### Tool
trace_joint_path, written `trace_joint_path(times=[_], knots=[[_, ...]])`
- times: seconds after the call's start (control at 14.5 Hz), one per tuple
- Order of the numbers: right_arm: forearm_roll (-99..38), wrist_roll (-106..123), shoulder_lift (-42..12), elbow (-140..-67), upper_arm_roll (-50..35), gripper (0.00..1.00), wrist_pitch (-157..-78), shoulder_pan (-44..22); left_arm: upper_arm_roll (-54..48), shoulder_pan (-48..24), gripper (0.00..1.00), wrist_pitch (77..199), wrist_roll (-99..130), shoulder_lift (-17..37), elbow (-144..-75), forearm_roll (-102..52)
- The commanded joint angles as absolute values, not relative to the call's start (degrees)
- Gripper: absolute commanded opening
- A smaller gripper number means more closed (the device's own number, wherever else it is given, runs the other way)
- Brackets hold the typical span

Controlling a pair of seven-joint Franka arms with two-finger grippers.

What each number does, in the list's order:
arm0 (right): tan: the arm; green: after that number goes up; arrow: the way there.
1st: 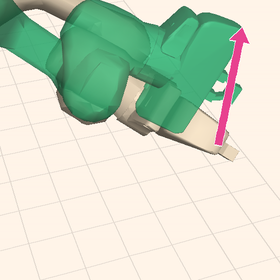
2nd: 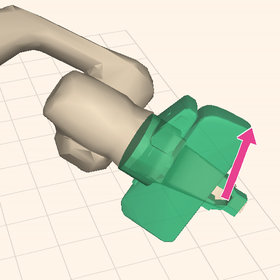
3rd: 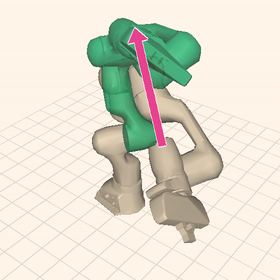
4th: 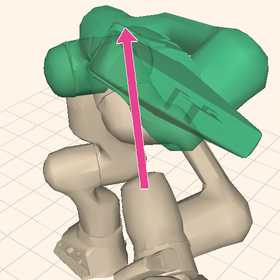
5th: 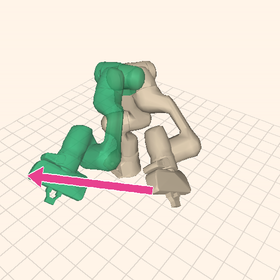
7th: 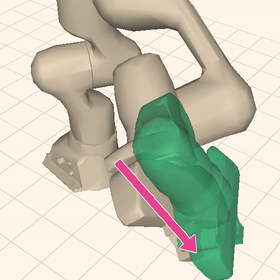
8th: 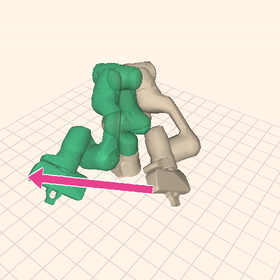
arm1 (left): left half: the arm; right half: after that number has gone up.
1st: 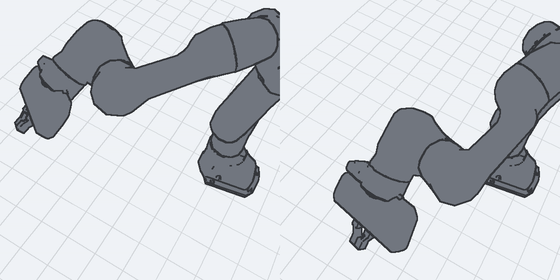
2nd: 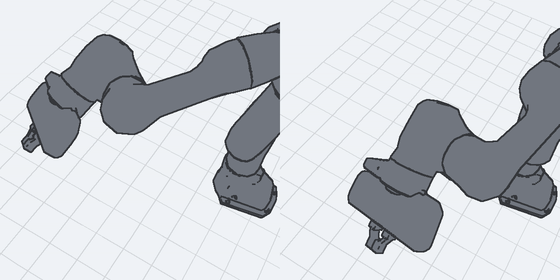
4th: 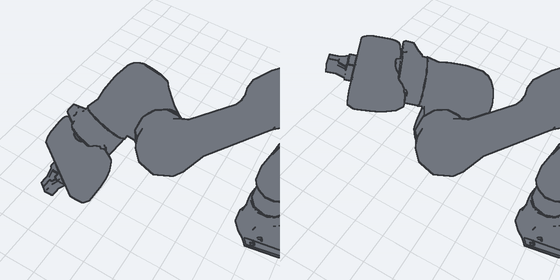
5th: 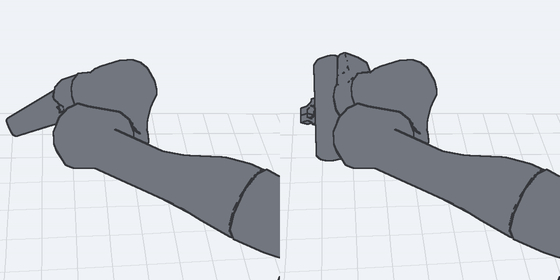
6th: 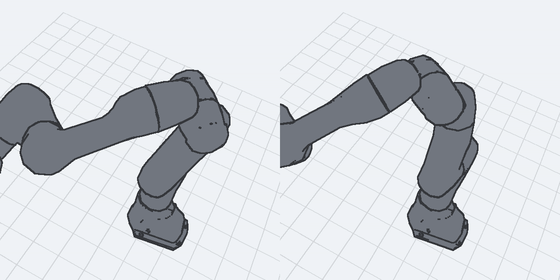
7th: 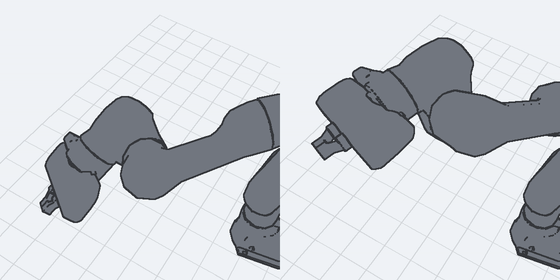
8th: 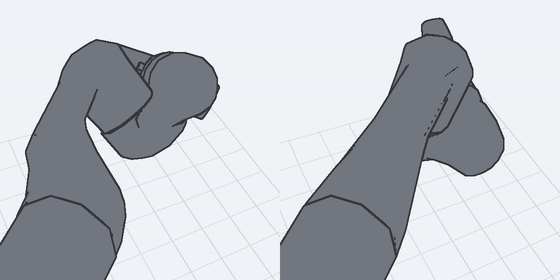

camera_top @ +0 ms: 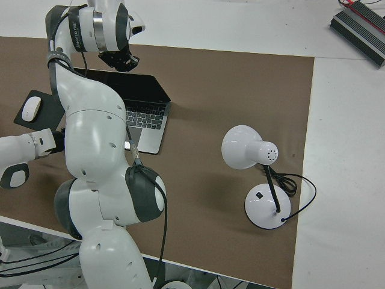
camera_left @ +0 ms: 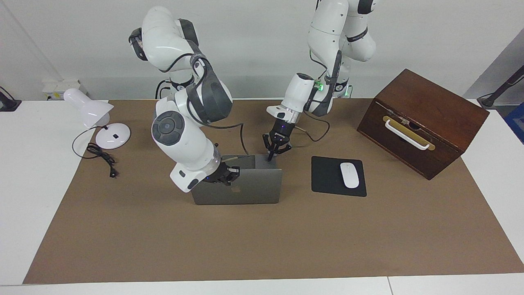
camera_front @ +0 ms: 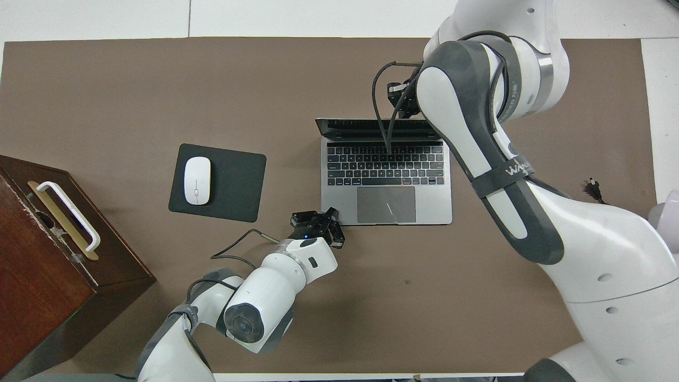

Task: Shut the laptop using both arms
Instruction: 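Push the laptop screen down toward the keyboard with the right gripper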

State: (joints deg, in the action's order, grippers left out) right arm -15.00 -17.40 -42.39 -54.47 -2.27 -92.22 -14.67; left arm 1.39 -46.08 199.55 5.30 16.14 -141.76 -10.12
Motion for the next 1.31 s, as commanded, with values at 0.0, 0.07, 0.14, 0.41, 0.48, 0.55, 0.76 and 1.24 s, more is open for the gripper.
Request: trace_joint_path(times=[0.0, 0.07, 0.14, 0.41, 0.48, 0.55, 0.76, 1.24], knots=[[-18.01, -18.63, -39.73, -60.28, -2.72, 0.0, -92.64, -14.33, 2.2, -46.32, 0.0, 200.39, 3.96, 19.51, -141.59, -9.93], [-18.37, -18.63, -39.73, -60.99, -2.72, 0.0, -92.72, -14.33, 2.2, -46.14, 0.0, 200.39, 3.26, 19.51, -141.59, -9.93], [-18.46, -18.81, -39.73, -61.95, -2.72, 0.0, -92.81, -14.33, 2.2, -46.06, 0.0, 200.39, 2.99, 19.51, -141.59, -9.93], [-20.74, -19.16, -39.73, -64.68, -2.72, 0.0, -93.52, -14.33, 2.2, -45.35, 0.0, 200.39, 2.02, 19.51, -142.2, -9.93], [-21.18, -19.16, -39.73, -65.56, -2.81, 0.0, -93.43, -14.24, 2.11, -45.26, 0.0, 200.39, 1.67, 19.51, -142.29, -9.93], [-22.14, -19.25, -39.64, -66.26, -2.73, 0.0, -92.91, -14.24, 2.2, -44.92, 0.0, 200.39, 1.32, 19.51, -142.29, -9.93], [-22.15, -20.04, -37.54, -70.13, -2.72, 0.0, -91.59, -14.33, 2.2, -44.74, 0.0, 200.39, 1.06, 19.51, -142.73, -9.93], [-21.97, -20.74, -35.07, -75.93, -2.72, 0.0, -89.47, -14.94, 2.2, -44.65, 0.0, 200.3, -0.26, 19.78, -142.65, -9.93]])
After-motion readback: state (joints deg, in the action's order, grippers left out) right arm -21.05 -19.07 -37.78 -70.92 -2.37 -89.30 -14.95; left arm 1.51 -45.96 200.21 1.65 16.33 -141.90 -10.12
